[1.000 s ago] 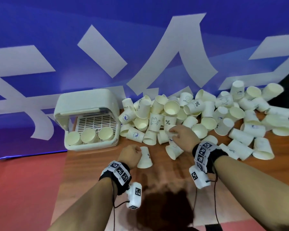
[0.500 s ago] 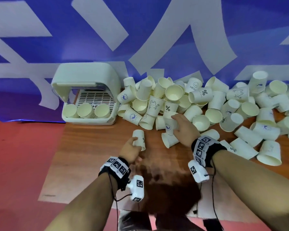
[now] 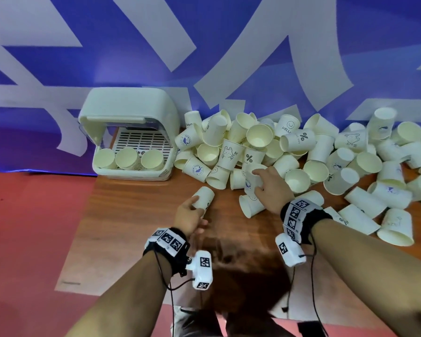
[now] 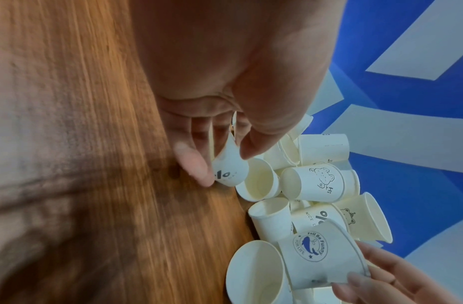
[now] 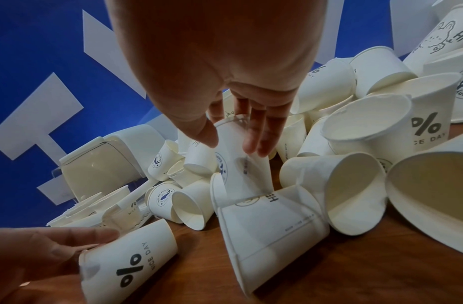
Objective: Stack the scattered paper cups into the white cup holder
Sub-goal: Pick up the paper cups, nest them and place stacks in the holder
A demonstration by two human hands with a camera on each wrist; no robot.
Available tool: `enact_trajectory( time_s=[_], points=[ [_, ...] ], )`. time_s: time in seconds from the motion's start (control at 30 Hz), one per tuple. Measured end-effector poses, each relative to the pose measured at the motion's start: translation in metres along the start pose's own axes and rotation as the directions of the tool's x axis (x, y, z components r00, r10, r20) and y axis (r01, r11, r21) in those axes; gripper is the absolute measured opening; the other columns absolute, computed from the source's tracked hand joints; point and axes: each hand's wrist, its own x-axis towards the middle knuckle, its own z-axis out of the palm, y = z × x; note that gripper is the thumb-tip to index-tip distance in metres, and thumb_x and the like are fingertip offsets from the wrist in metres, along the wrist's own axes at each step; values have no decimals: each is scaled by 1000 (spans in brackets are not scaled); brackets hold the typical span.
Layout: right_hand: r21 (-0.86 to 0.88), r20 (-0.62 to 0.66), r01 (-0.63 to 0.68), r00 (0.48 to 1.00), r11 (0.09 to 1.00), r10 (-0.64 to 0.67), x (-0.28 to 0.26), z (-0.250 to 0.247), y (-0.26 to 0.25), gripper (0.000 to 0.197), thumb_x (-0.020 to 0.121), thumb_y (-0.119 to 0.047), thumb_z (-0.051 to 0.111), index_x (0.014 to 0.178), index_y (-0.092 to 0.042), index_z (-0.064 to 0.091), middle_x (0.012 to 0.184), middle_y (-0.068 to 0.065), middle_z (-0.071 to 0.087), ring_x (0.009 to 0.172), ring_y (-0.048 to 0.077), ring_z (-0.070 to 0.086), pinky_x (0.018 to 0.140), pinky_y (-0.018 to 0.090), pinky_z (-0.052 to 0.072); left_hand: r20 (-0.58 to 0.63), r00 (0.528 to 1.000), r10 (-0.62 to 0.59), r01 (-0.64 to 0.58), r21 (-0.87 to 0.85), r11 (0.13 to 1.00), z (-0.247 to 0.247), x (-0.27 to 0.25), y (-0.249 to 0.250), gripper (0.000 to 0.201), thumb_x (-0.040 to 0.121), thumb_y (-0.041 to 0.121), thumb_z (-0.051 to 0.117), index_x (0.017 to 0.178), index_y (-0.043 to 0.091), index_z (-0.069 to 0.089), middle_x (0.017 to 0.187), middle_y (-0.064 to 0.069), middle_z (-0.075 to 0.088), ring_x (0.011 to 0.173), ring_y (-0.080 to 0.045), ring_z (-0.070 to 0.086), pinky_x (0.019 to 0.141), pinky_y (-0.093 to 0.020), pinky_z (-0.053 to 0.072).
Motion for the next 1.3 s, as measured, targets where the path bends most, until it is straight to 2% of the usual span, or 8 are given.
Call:
enact_trajectory(
  time_s=[0.13,0.3,0.43,0.6,0.77,0.9,1.1,1.3],
  points=[
    [-52,8,-25,1000,998,25,2,0,-9,44,91,-19,51,135,-15,47,125,8,43,102,25,54,89,38,47,-20,999,30,-29,39,999,-9,3,5,44,92,4,54,134,16,50,110,-18,63,63,-21,68,45,-30,52],
    [-24,-23,-36,999,999,36,4,-2,-27,35,91,-18,52,125,-14,55,120,6,46,95,23,56,87,39,48,-30,997,73,-70,84,994,-22,5,17,27,90,-1,54,112,11,63,106,-21,65,47,-18,60,39,-24,45],
    [9,-69,42,997,999,-41,10,-6,-51,27,90,-13,55,115,-9,63,111,8,49,94,24,56,83,34,46,-69,980,186,-175,144,974,-43,1,36,22,85,-3,57,94,14,68,90,-13,64,51,-17,56,36,-20,39],
    [-28,-63,147,987,989,-148,27,-21,-101,22,94,-19,52,110,-11,65,106,5,50,94,20,51,80,29,39,-99,960,262,-244,164,956,-87,-4,68,25,83,1,59,105,13,62,90,-11,64,61,-19,61,40,-21,41],
    [9,-87,243,966,970,-242,50,-20,-158,20,96,-25,51,97,-17,70,95,0,52,88,18,53,78,31,40,-154,924,350,-314,219,924,-144,-3,90,41,81,6,65,119,15,51,78,-11,63,64,-28,61,55,-31,49],
    [30,-103,293,952,956,-288,65,-3,-202,21,97,-25,50,92,-18,69,90,-1,54,83,14,50,74,26,35,-265,885,381,-300,300,905,-193,1,96,36,70,22,70,103,15,59,76,-9,71,72,-31,69,69,-40,58],
    [32,-87,318,945,947,-315,80,33,-244,21,95,-26,52,91,-18,70,84,-6,54,80,13,50,71,27,36,-373,815,443,-362,270,892,-259,17,90,15,69,36,63,73,22,63,67,1,70,65,-25,69,67,-50,58],
    [-33,-12,275,961,961,-276,91,59,-263,21,93,-28,52,86,-20,69,87,-2,65,82,17,59,76,37,49,-414,758,503,-379,348,857,-296,27,100,11,83,23,61,80,19,70,70,5,69,69,-18,66,70,-38,56]
  ],
)
